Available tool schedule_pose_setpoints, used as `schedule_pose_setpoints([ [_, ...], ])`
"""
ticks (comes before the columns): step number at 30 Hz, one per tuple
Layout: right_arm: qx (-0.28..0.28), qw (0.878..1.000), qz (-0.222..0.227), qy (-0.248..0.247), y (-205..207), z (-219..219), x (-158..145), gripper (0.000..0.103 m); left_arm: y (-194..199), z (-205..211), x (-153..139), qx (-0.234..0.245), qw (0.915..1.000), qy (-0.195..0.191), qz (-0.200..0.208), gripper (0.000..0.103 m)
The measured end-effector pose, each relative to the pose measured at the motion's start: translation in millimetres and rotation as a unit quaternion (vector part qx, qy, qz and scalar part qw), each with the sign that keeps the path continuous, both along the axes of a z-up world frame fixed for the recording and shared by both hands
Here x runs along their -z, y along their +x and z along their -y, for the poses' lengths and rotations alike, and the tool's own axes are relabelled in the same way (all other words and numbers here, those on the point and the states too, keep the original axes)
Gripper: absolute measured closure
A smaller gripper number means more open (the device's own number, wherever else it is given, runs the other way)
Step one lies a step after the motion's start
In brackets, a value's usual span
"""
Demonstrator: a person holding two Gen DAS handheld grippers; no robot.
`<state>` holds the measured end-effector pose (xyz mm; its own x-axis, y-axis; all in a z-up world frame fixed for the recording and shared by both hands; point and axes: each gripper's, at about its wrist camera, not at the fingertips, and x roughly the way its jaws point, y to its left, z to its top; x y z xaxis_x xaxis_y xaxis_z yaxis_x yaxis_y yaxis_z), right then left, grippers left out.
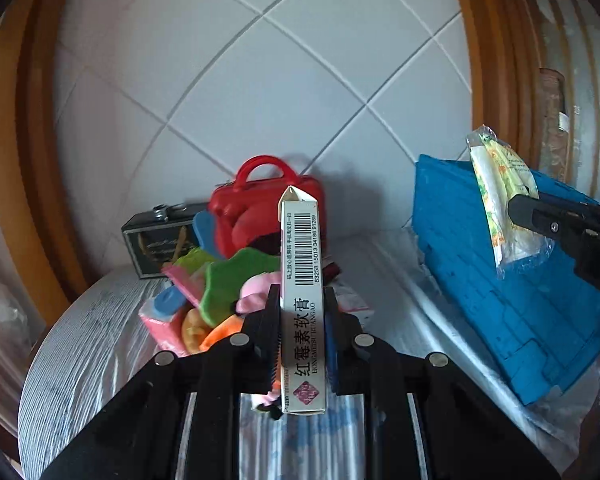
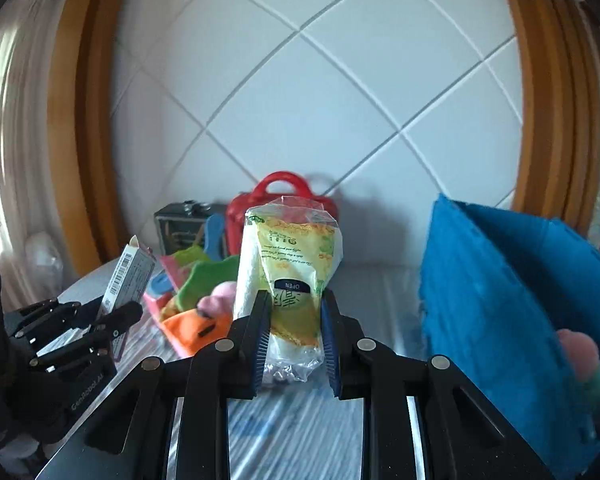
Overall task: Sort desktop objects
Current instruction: 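Carry the box and packet into the blue crate and open both grippers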
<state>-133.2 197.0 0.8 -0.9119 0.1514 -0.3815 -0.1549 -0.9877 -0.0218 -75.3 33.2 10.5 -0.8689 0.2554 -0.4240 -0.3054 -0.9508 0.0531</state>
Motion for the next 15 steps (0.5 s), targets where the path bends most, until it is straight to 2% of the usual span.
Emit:
schedule_pose_setpoints([
  [8, 0.128, 0.991, -0.041, 0.028, 67, -116, -26, 0.079, 26, -135, -34, 0.093, 0.9951, -0.003, -0.033, 0.085],
  [15, 0.219, 0.973, -0.037, 0.062, 111, -200, -27, 0.079, 50, -242, -47, 0.148, 0.9885, -0.006, -0.031, 0.085],
])
